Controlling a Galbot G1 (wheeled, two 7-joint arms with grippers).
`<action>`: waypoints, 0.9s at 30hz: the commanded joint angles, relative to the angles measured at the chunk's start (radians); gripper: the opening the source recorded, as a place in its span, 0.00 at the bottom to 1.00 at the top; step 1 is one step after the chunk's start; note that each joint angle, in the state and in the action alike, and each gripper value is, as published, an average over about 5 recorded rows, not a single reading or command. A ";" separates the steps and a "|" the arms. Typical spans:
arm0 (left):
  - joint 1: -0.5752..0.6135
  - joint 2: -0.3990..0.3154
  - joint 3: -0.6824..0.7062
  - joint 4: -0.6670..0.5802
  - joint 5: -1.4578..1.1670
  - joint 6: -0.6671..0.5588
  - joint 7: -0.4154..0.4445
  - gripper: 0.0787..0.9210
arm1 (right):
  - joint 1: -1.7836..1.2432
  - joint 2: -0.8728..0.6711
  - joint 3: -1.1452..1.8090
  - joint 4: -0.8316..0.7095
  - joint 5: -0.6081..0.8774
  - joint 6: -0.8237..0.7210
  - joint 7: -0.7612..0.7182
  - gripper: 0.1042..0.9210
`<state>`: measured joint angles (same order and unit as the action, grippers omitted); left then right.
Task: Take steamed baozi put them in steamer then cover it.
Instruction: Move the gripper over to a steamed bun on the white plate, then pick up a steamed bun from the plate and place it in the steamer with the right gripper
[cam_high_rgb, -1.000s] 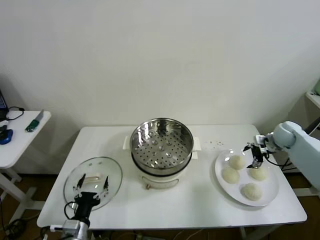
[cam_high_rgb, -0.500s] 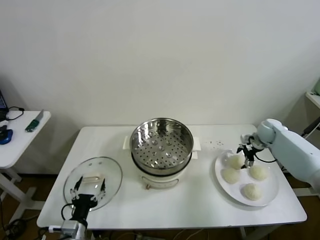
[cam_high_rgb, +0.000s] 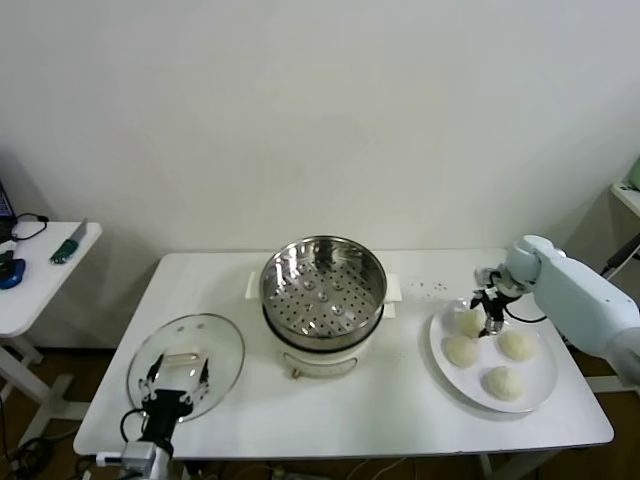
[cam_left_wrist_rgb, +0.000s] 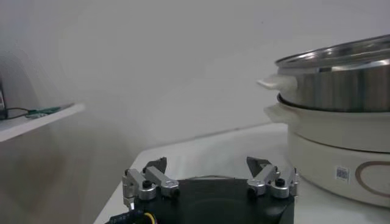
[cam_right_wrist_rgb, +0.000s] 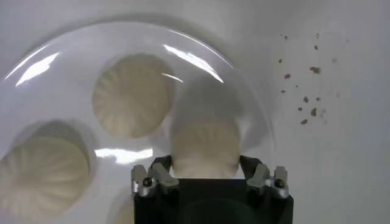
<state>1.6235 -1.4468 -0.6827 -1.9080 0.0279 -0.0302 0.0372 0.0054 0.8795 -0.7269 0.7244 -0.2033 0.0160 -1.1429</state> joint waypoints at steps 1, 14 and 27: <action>0.002 -0.001 -0.001 -0.002 0.001 -0.001 -0.001 0.88 | 0.015 0.001 -0.033 0.006 0.012 0.004 -0.004 0.75; 0.024 -0.001 -0.002 -0.017 -0.003 -0.009 -0.002 0.88 | 0.311 -0.063 -0.299 0.212 0.132 0.111 -0.007 0.73; 0.042 -0.003 0.004 -0.030 -0.011 -0.017 -0.001 0.88 | 0.787 0.170 -0.647 0.288 0.267 0.320 -0.025 0.73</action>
<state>1.6647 -1.4499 -0.6789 -1.9357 0.0200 -0.0465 0.0359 0.5033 0.9203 -1.1601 0.9483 -0.0116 0.2094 -1.1637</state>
